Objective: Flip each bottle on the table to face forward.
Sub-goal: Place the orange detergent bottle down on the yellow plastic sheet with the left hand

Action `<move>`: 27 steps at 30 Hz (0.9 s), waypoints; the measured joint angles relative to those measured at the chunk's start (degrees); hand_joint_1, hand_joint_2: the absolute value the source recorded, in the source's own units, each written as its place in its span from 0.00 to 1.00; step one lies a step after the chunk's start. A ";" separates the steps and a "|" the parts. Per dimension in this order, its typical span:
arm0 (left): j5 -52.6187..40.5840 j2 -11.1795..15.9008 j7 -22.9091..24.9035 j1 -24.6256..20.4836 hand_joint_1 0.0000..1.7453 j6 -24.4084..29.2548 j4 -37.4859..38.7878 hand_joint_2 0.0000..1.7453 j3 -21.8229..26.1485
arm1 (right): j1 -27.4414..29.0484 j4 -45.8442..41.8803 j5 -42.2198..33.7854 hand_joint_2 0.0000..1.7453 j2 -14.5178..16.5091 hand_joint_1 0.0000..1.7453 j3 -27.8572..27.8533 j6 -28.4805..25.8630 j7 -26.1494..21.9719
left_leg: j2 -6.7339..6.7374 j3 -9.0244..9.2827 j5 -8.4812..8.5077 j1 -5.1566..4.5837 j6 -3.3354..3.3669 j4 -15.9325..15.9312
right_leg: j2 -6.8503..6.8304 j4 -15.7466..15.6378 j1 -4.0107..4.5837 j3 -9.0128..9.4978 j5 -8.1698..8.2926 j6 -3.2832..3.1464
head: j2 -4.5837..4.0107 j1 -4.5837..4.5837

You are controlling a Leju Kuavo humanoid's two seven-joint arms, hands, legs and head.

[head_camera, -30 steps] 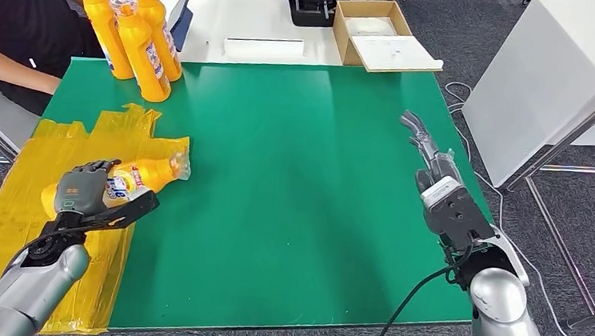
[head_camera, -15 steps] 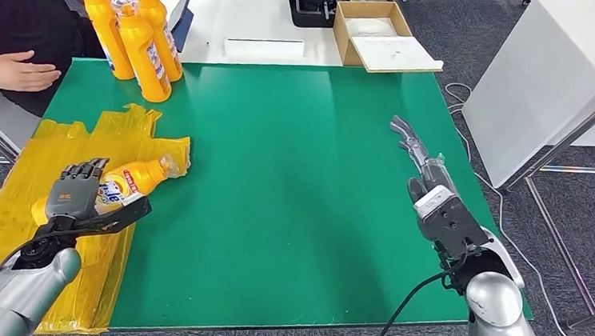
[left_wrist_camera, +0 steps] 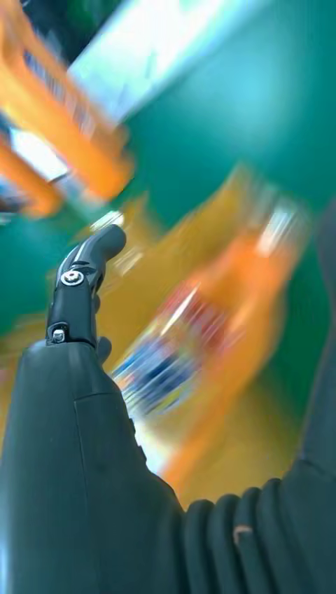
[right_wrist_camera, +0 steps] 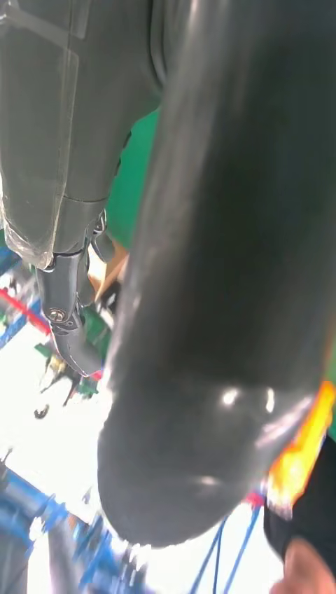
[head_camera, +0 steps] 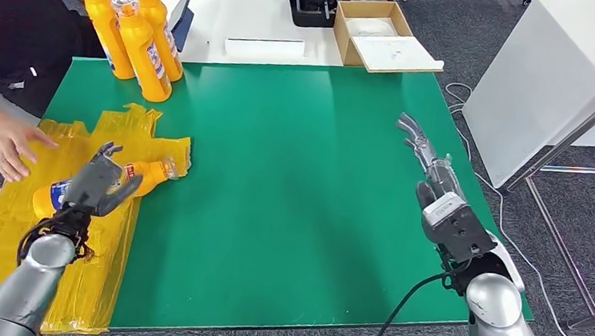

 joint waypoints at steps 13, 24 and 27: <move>34.34 -2.81 -1.50 -8.80 0.00 -5.57 -16.27 0.00 -2.16 | -14.73 13.94 -8.35 0.00 7.71 0.00 0.34 -5.42 -10.33 | 0.02 0.01 0.24 0.06 -0.06 0.00 | 0.00 0.03 0.01 -0.01 0.19 -0.10 | 0.00 -0.01; 34.11 -10.20 0.09 -12.88 0.00 -3.11 -16.60 0.00 -9.13 | -16.68 15.66 -7.15 0.00 12.81 0.00 0.43 -8.37 -8.52 | -0.03 -0.03 0.23 0.02 -0.05 0.02 | -0.01 0.01 0.00 -0.03 0.19 -0.09 | 0.00 -0.01; 33.66 -11.83 0.29 -13.41 0.00 -2.99 -16.35 0.00 -10.01 | -16.42 15.60 -6.81 0.00 13.00 0.00 0.04 -8.54 -8.12 | -0.01 -0.02 0.23 0.02 -0.05 0.02 | -0.01 0.00 -0.01 -0.04 0.19 -0.09 | 0.00 -0.02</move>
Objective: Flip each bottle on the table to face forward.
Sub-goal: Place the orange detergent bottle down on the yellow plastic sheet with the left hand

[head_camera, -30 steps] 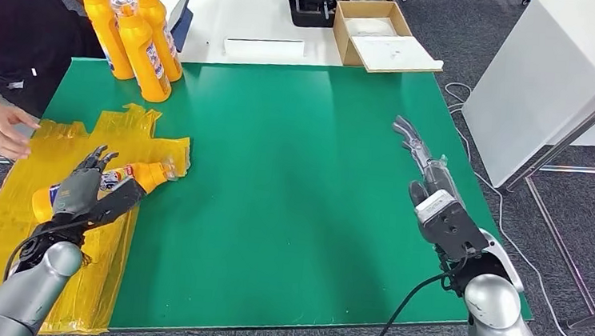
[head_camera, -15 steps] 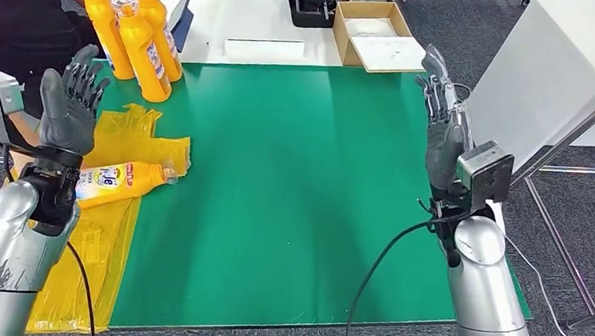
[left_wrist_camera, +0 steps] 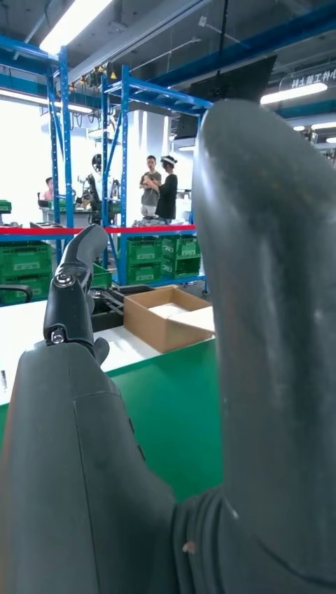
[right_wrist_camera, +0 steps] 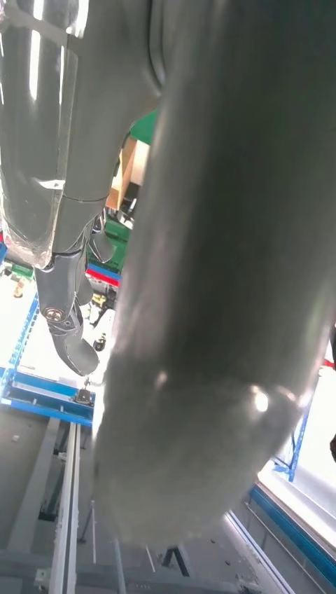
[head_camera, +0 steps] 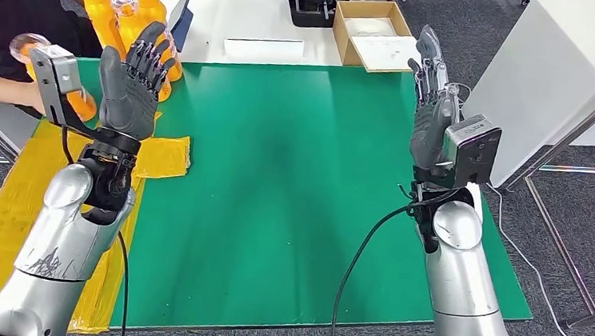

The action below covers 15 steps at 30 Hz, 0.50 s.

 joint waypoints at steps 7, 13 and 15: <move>-4.02 -3.06 0.93 -1.02 0.00 -0.95 0.16 0.00 -0.94 | 1.24 -1.32 4.73 0.00 0.41 0.00 -0.95 -1.98 2.68 | 0.09 0.01 0.00 0.00 0.00 0.00 | 0.02 0.01 0.00 0.00 0.02 0.02 | 0.00 -0.01; -7.33 -4.29 1.54 -1.20 0.00 -3.88 0.16 0.00 -0.95 | 2.69 -3.06 8.15 0.00 0.65 0.00 -1.84 -1.58 3.97 | 0.08 0.00 0.00 0.02 0.00 0.00 | 0.02 0.01 0.01 -0.01 0.02 0.01 | 0.00 -0.01; -8.44 -4.57 1.66 -1.32 0.00 -4.68 0.20 0.00 -0.95 | 3.03 -3.50 8.64 0.00 0.69 0.00 -2.20 -0.86 4.22 | 0.08 0.00 0.00 0.02 0.00 0.00 | 0.02 0.01 0.01 -0.01 0.01 0.01 | 0.00 0.00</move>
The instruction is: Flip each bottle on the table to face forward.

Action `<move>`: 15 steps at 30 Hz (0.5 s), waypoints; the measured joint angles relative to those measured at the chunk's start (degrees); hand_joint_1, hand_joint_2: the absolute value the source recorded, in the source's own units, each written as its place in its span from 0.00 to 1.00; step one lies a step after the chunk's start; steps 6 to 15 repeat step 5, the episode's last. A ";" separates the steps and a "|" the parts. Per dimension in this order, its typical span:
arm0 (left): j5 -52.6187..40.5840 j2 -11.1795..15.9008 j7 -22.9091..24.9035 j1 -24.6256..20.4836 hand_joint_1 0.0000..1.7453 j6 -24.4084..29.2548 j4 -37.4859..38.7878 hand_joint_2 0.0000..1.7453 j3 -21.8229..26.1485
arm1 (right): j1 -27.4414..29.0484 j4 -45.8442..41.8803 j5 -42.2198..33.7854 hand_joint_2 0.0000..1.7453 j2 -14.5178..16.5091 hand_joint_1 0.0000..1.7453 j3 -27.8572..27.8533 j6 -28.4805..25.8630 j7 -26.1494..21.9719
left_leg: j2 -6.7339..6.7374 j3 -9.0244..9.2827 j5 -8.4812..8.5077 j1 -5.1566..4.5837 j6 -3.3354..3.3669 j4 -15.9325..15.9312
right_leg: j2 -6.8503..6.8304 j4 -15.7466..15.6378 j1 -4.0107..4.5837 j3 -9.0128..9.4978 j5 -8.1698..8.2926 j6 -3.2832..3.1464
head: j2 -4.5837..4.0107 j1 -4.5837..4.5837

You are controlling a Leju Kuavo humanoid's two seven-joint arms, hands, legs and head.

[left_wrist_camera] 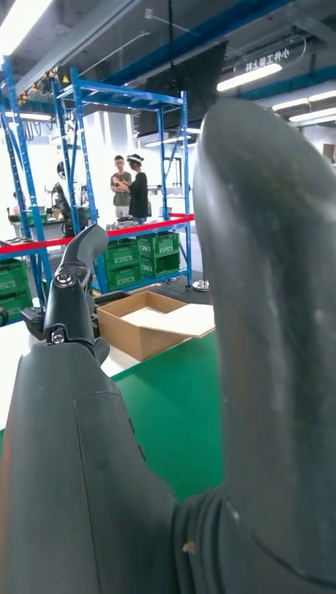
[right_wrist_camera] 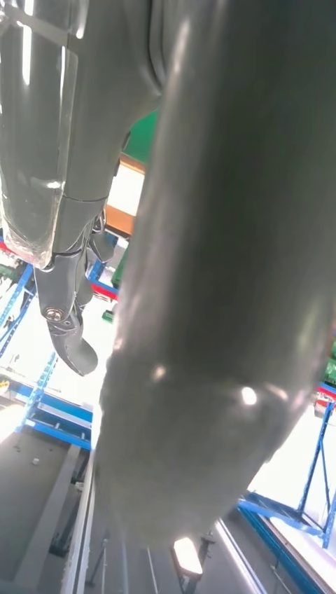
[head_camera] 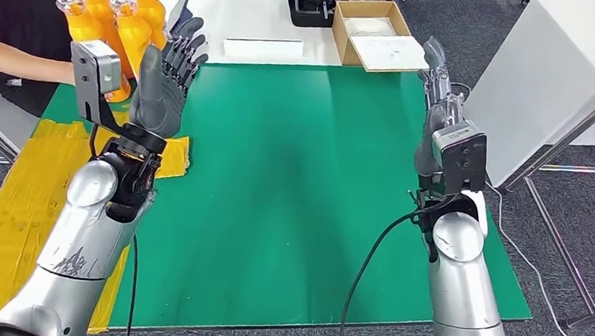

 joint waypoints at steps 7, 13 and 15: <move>-2.29 -0.16 0.28 -0.73 0.00 -2.89 0.45 0.00 -0.09 | 0.32 -0.59 1.41 0.00 0.12 0.00 -0.58 2.02 0.40 | 0.00 0.00 0.00 0.00 0.00 0.00 | 0.00 0.00 0.00 0.02 0.00 0.00 | 0.00 0.00; -2.29 -0.16 0.28 -0.73 0.00 -2.89 0.45 0.00 -0.09 | 0.32 -0.59 1.41 0.00 0.12 0.00 -0.58 2.02 0.40 | 0.00 0.00 0.00 0.00 0.00 0.00 | 0.00 0.00 0.00 0.02 0.00 0.00 | 0.00 0.00; -2.29 -0.16 0.28 -0.73 0.00 -2.89 0.45 0.00 -0.09 | 0.32 -0.59 1.41 0.00 0.12 0.00 -0.58 2.02 0.40 | 0.00 0.00 0.00 0.00 0.00 0.00 | 0.00 0.00 0.00 0.02 0.00 0.00 | 0.00 0.00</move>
